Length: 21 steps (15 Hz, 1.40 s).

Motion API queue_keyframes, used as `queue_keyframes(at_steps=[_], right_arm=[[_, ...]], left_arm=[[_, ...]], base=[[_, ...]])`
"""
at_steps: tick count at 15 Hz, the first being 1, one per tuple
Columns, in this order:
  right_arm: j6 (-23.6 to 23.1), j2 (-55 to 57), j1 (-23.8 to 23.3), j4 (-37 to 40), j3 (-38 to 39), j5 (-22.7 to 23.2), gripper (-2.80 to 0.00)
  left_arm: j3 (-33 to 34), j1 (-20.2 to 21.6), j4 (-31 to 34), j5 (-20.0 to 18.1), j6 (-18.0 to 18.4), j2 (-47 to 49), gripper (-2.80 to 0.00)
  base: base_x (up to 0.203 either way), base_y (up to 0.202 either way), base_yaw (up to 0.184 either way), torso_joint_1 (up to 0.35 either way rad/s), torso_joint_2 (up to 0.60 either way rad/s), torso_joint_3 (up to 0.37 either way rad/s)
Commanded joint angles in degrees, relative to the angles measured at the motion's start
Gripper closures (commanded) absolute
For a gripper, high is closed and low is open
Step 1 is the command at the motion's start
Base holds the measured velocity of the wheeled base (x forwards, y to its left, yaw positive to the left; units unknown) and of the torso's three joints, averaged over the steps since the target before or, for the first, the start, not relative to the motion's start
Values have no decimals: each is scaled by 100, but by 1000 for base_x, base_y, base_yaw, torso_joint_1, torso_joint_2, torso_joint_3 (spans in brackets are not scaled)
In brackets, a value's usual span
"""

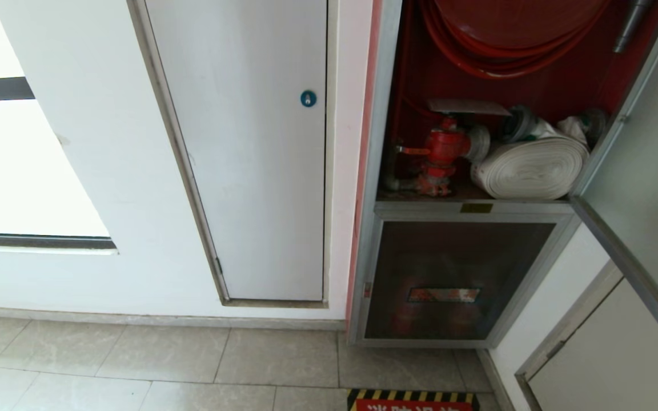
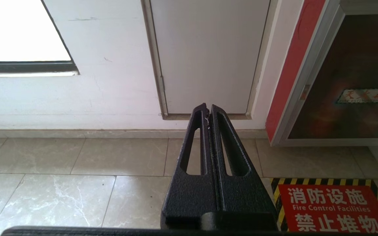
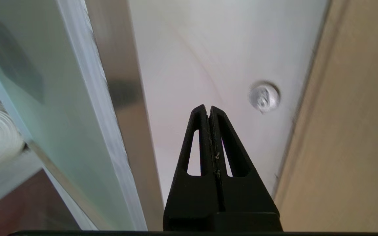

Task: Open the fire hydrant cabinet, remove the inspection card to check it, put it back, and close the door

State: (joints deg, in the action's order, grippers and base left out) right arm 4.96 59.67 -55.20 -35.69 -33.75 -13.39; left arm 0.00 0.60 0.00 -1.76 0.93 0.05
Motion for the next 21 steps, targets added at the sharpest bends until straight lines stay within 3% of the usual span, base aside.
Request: queue_keyframes(at_steps=[1,6,16,21], right_arm=[[-11,279,-8,-181,-97,27,0],[-30,609,-5,-620,-298,199,0],[-20,419,43,-587,-273,894,0],[-53,44,506,-244,-264,987,0]], left_arm=[[8,2,0,0,4,4,0],[9,2,0,0,4,4,0],[4,2,0,0,4,4,0],[9,2,0,0,4,4,0]], base=[[0,0,0,0,0,0],[0,0,0,0,0,0],[0,0,0,0,0,0],[0,0,0,0,0,0]])
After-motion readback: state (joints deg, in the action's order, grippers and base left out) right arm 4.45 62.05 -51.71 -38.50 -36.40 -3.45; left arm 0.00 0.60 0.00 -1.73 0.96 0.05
